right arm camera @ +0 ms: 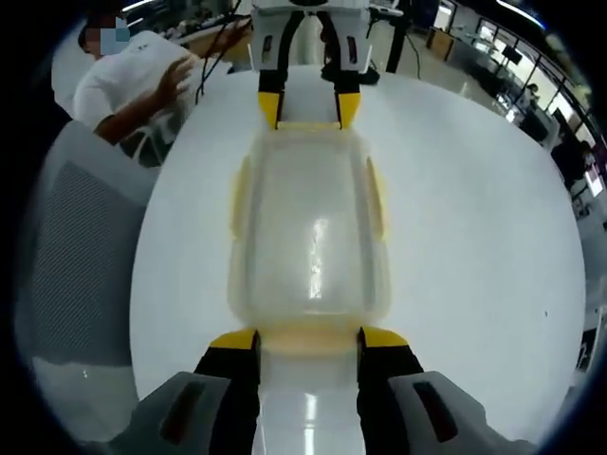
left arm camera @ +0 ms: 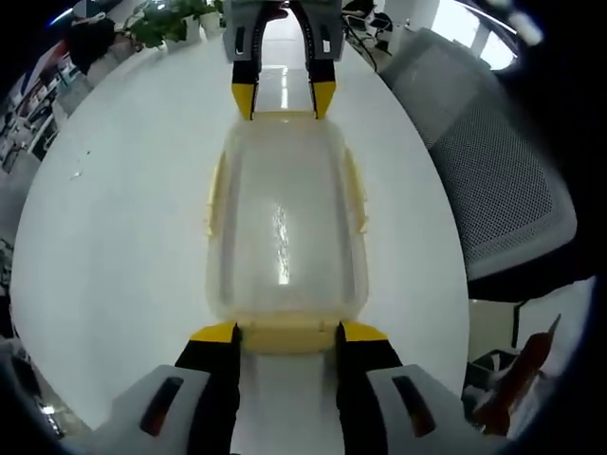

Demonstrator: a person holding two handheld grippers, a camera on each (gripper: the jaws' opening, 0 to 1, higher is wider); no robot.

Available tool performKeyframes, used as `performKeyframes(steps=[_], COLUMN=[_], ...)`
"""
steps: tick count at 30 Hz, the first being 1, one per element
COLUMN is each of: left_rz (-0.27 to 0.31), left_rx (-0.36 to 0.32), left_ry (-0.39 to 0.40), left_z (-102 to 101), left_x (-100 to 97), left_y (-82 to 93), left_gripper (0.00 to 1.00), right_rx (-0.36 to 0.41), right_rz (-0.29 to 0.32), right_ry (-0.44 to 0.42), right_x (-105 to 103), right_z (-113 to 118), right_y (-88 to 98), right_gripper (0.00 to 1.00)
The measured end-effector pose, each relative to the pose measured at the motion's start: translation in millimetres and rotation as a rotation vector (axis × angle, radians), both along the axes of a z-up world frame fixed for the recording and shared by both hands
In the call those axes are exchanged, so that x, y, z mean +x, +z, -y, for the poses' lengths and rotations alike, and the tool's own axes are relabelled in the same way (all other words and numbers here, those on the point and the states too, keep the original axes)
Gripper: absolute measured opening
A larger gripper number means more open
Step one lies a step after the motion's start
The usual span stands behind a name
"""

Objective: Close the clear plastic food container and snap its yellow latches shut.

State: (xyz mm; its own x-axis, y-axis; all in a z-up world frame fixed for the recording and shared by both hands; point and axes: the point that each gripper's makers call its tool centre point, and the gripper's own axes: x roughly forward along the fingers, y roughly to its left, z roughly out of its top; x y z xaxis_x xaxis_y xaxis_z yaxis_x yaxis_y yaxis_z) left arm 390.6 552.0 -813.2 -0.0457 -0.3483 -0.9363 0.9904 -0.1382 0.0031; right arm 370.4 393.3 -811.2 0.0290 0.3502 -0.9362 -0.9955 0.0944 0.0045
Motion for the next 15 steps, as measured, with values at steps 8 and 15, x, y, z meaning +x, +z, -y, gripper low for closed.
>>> performKeyframes(steps=[8, 15], left_rz=[0.000, 0.017], left_rx=[0.001, -0.001], left_ry=[0.001, 0.008], left_z=[3.3, 5.1], left_x=[-0.8, 5.0], left_y=[6.8, 18.1], left_gripper=[0.38, 0.38], right_rx=[-0.006, 0.004], right_rz=[0.012, 0.026], right_ry=[0.007, 0.001], right_x=[0.5, 7.5], right_z=[3.3, 5.0], right_y=[7.4, 19.1], right_gripper=[0.39, 0.39])
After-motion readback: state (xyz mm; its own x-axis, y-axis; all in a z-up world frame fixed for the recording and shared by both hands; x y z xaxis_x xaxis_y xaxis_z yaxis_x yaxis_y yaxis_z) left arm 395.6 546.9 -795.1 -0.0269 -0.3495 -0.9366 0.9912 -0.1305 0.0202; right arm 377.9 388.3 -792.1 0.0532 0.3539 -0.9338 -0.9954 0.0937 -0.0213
